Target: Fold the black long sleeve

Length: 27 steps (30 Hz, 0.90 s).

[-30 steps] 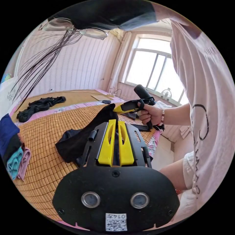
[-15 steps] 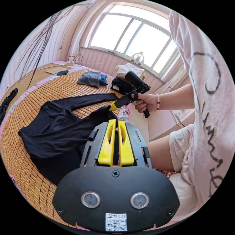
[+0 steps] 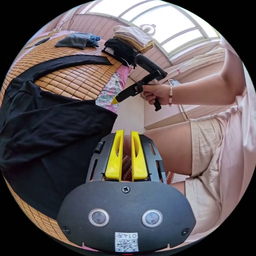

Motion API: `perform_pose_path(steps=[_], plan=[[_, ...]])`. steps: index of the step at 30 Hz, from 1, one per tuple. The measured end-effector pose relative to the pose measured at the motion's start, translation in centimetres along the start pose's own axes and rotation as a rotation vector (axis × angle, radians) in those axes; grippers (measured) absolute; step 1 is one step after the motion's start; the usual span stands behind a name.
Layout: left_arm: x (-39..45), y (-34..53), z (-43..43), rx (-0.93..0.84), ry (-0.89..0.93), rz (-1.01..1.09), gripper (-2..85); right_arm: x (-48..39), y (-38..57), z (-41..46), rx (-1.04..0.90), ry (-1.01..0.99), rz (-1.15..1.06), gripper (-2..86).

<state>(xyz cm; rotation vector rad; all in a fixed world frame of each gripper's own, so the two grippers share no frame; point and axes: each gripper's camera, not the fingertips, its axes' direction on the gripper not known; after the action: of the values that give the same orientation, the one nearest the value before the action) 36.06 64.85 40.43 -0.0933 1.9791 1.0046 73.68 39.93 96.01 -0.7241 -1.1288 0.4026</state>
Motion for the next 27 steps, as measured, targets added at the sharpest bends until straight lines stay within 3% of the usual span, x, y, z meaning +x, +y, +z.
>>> perform_pose_path(steps=[6,13,19,23,27], plan=[[-6.4,-2.6,0.1,0.013,-0.165,0.065,5.1,-2.7,-1.7,-6.0,0.277,0.203,0.044,10.7],[-17.1,-14.4,0.7,0.041,-0.423,0.193,6.0,-1.4,-3.8,-12.9,0.601,0.538,0.217,12.3],[-22.4,-23.1,4.9,0.003,-0.525,0.226,9.1,2.6,-4.8,-14.6,0.629,0.556,0.308,11.3],[-25.1,-25.1,9.2,-0.056,-0.535,0.203,11.6,2.9,-2.3,-14.6,0.652,0.507,0.215,4.0],[-26.6,-24.6,9.5,-0.066,-0.492,0.16,4.4,4.0,0.5,-15.4,0.656,0.422,0.175,0.2]])
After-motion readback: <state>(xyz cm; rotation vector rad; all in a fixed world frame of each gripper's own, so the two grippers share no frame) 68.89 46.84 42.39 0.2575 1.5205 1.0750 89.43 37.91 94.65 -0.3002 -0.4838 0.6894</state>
